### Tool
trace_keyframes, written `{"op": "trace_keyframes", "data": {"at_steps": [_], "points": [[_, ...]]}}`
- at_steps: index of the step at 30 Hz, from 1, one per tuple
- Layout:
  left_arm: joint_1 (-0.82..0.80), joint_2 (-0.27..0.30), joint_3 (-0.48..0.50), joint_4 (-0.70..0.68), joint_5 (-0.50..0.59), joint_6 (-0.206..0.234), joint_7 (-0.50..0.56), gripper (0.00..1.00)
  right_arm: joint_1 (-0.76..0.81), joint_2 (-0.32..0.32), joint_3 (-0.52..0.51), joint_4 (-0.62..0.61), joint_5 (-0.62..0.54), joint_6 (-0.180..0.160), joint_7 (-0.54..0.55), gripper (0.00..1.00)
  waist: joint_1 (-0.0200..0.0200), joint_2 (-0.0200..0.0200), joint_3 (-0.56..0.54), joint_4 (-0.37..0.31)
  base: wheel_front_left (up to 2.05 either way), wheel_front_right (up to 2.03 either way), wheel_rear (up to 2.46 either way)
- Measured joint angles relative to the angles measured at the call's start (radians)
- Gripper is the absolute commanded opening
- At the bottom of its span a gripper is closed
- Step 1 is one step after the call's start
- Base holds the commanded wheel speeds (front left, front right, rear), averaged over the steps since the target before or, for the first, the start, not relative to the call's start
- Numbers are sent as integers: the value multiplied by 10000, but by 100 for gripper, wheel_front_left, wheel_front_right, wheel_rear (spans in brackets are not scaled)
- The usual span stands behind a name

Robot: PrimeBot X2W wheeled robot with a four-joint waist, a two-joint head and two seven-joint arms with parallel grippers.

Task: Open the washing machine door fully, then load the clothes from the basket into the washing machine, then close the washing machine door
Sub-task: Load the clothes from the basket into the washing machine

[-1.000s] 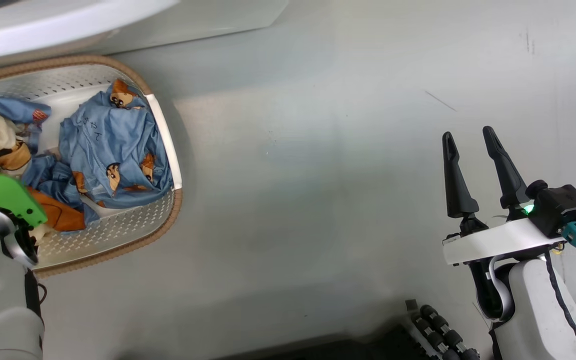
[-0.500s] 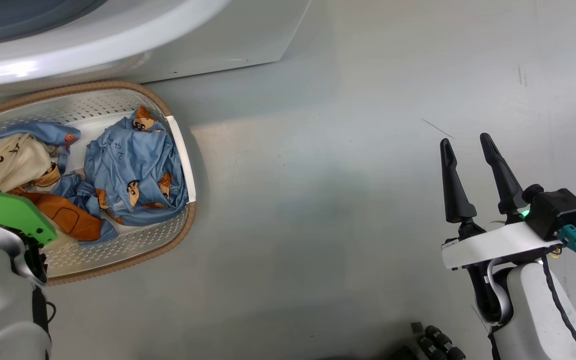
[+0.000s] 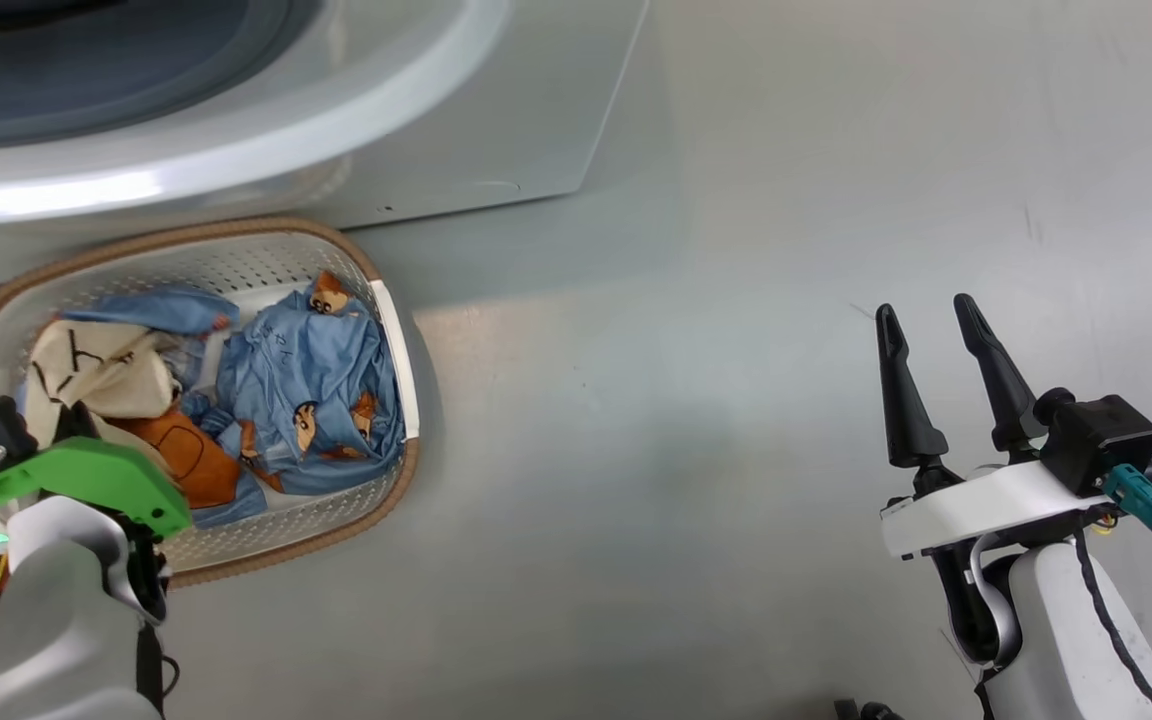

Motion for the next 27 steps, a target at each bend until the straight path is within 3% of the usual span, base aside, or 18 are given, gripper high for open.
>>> {"op": "trace_keyframes", "data": {"at_steps": [7,17,27], "points": [[569,-251,-140,-81,-104,-510,-305,0,267,-54,10,176,-115,0,0,100,0,0,-832,189,0,0,0],[1633,-437,-401,-828,-278,-832,-393,0,870,-201,81,374,-221,0,0,100,0,0,-2193,483,0,0,0],[3096,-460,-688,-3164,-646,-968,-393,0,1703,-347,75,514,-481,0,0,100,-1,0,-3776,645,0,0,0]]}}
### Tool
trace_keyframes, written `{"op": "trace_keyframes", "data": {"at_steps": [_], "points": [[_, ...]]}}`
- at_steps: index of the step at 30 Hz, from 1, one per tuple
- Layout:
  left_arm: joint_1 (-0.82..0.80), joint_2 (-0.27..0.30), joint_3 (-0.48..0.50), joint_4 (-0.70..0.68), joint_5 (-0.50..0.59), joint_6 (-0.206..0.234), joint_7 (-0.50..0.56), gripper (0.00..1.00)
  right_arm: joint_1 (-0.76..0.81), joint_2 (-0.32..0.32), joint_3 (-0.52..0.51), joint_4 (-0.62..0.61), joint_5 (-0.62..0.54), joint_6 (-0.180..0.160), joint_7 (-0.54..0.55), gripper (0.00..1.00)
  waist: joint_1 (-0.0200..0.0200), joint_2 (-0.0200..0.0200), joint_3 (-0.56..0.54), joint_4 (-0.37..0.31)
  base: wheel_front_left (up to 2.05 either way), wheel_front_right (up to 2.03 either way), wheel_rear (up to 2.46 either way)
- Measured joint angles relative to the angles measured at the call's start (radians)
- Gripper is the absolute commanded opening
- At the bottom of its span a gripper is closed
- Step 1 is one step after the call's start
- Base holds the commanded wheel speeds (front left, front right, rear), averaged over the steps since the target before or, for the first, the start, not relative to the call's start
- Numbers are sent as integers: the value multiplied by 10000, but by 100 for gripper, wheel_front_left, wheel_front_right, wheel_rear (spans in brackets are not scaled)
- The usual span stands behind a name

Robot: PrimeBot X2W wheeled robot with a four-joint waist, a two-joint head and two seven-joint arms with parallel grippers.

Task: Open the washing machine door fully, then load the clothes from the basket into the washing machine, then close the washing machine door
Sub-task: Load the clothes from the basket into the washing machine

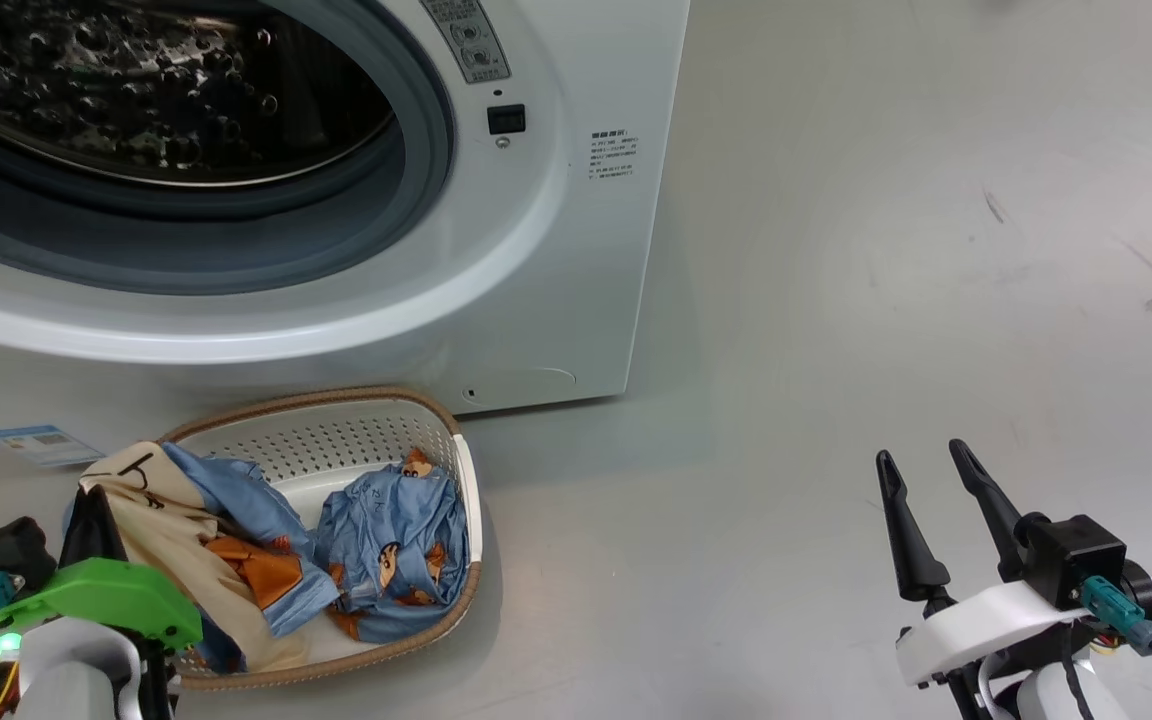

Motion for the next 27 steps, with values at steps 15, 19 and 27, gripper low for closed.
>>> {"op": "trace_keyframes", "data": {"at_steps": [15,19,27], "points": [[2516,13,-1156,-2284,-884,-40,0,0,1086,-215,6,67,-174,0,0,100,0,0,-2003,38,0,0,0],[3113,19,-1365,-2878,-1254,-40,2,0,1337,-341,17,58,-263,0,0,100,0,0,-2457,36,0,0,0],[4175,56,-1818,-4172,-1793,-23,2,0,1603,-504,-46,-67,-288,0,0,100,0,0,-3010,56,0,0,0]]}}
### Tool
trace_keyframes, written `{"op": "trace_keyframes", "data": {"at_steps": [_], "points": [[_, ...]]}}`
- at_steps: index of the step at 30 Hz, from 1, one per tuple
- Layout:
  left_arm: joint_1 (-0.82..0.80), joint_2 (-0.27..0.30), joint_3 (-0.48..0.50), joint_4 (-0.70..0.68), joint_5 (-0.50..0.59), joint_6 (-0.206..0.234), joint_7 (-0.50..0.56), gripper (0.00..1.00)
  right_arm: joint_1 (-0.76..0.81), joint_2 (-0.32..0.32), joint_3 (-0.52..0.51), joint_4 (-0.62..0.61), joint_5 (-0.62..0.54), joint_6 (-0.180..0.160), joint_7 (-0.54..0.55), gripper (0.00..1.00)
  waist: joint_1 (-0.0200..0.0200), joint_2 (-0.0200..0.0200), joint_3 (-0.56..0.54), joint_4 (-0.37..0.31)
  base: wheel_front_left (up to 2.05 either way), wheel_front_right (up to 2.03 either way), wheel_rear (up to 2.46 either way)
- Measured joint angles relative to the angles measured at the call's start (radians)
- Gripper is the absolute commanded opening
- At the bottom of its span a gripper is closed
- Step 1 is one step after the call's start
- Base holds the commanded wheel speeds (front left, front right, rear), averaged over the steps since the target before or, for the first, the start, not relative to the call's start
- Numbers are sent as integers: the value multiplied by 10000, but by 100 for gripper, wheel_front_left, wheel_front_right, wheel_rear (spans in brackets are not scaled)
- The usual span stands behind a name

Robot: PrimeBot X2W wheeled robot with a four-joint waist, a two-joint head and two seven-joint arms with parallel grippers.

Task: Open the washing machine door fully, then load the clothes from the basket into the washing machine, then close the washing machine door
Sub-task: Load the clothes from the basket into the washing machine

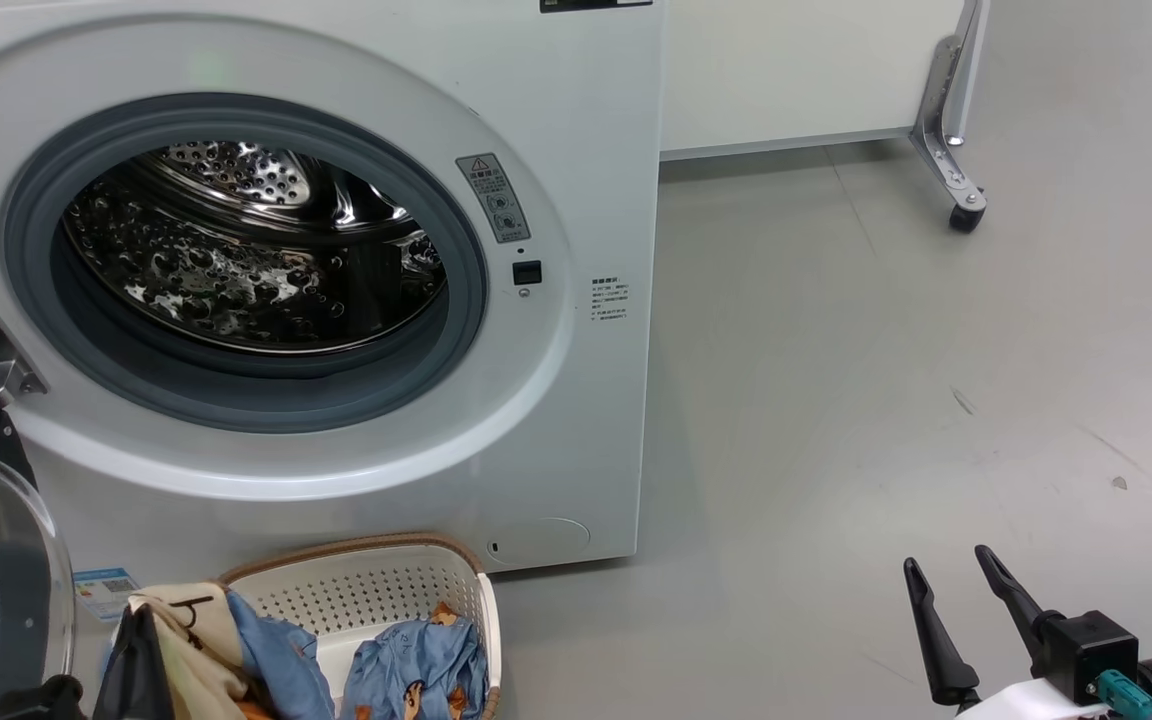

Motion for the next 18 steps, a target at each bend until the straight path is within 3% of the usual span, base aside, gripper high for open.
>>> {"op": "trace_keyframes", "data": {"at_steps": [18], "points": [[895,92,-1053,-2142,-282,717,-2,0,143,238,474,-251,0,0,0,100,0,0,117,103,0,0,0]]}}
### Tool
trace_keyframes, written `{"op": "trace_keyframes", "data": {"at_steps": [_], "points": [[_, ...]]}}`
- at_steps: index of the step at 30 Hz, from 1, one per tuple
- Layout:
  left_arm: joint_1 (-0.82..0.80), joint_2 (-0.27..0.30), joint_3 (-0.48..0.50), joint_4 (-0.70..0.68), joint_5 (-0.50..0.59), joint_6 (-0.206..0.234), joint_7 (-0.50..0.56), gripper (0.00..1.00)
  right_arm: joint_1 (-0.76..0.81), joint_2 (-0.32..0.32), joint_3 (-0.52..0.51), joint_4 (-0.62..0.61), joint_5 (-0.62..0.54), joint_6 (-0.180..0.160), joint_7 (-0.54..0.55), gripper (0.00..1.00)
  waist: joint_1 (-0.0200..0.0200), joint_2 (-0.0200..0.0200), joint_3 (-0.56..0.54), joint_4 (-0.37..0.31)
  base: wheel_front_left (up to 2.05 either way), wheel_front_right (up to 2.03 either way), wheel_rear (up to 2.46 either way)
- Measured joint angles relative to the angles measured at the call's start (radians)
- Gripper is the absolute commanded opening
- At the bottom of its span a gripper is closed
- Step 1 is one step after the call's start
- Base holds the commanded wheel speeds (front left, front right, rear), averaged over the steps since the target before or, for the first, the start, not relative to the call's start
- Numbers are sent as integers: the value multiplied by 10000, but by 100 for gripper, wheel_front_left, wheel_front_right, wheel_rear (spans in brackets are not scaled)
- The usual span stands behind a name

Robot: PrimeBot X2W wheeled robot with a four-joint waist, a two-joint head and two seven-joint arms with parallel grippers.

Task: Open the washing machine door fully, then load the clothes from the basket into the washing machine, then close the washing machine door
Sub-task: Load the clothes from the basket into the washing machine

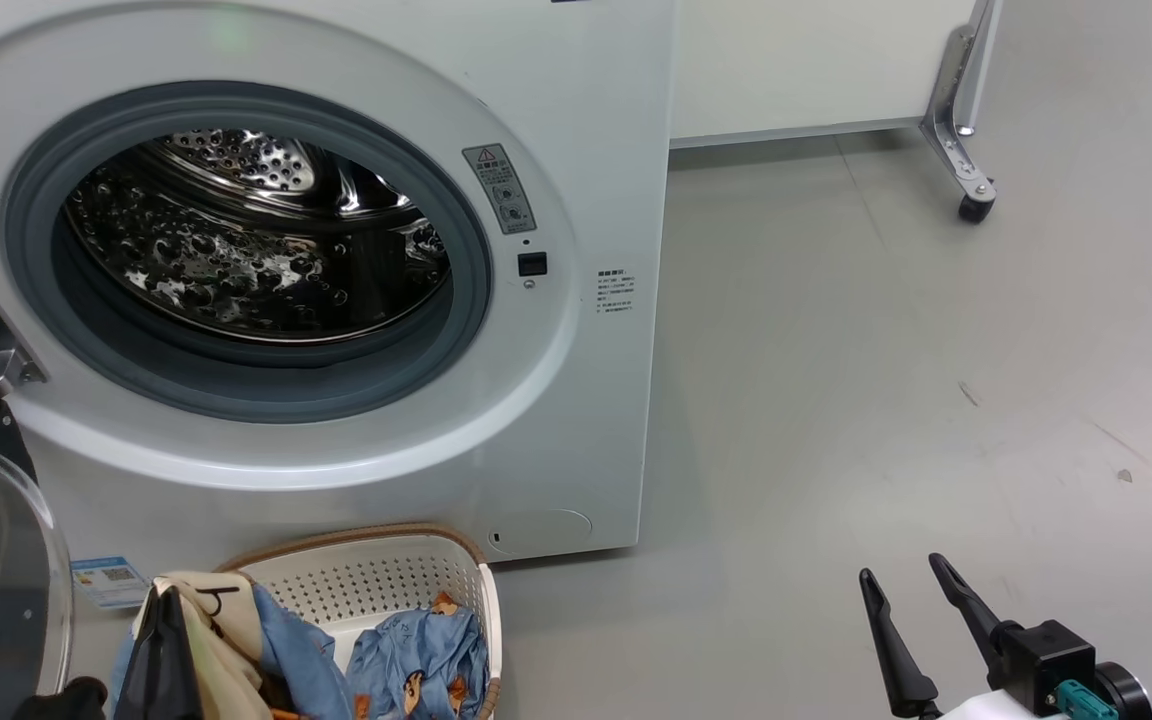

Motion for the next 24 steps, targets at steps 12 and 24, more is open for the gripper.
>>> {"op": "trace_keyframes", "data": {"at_steps": [12,24], "points": [[-97,31,-134,-594,171,529,0,0,-41,105,63,-90,0,0,0,100,0,-1,564,-616,0,0,0],[-2329,512,412,-575,372,1005,221,0,-862,391,360,-384,0,0,0,100,0,0,1688,-1354,0,0,0]]}}
